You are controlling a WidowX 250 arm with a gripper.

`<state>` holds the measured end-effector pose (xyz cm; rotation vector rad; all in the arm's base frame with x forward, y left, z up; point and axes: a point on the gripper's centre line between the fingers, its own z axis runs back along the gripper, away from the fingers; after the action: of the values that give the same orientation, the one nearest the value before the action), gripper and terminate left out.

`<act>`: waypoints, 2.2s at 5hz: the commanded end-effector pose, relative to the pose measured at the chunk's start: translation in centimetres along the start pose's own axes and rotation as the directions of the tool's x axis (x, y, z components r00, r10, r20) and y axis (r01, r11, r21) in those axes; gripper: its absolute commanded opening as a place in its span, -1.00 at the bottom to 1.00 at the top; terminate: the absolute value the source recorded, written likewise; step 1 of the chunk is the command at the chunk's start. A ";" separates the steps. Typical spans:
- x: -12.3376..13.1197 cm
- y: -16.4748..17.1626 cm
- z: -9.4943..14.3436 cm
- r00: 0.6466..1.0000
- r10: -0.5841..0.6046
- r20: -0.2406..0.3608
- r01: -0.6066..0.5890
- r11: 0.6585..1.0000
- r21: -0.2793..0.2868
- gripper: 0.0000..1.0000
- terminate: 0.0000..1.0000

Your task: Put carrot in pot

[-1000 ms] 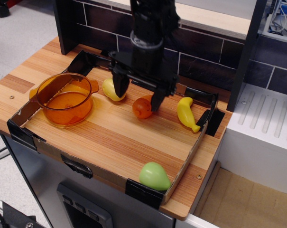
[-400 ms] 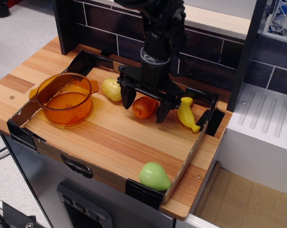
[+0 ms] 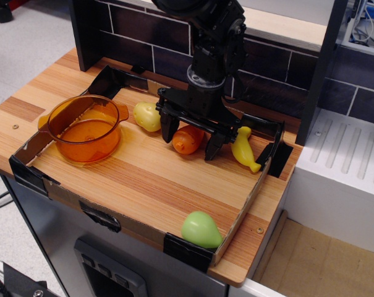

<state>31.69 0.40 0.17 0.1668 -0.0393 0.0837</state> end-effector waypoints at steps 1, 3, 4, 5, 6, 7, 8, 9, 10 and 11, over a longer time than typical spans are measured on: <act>-0.4 0.5 1.7 1.000 0.001 0.022 0.000 0.999 -0.040 -1.00 -1.00; -3.4 2.1 6.6 1.000 -0.014 -0.019 0.012 0.990 -0.141 -1.00 -1.00; -4.2 4.2 9.1 0.999 -0.001 0.034 0.007 0.984 -0.177 -1.00 -1.00; -4.1 7.7 9.2 0.992 0.093 0.080 -0.080 0.984 -0.160 -1.00 -1.00; -3.8 11.3 8.7 0.977 0.177 0.121 -0.161 0.978 -0.130 -1.00 -1.00; -3.4 13.7 7.4 0.966 0.229 0.120 -0.219 0.971 -0.096 -1.00 -1.00; -3.2 14.7 6.0 0.965 0.237 0.109 -0.230 0.971 -0.072 -1.00 -1.00; -3.2 14.7 5.3 0.963 0.247 0.109 -0.242 0.969 -0.055 1.00 -1.00; -3.2 14.7 5.0 0.961 0.259 0.098 -0.255 0.966 -0.052 1.00 -1.00; -3.3 14.8 5.4 0.960 0.259 0.108 -0.253 0.965 -0.067 1.00 -1.00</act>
<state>27.61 13.29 6.05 0.0925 -0.1271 0.3314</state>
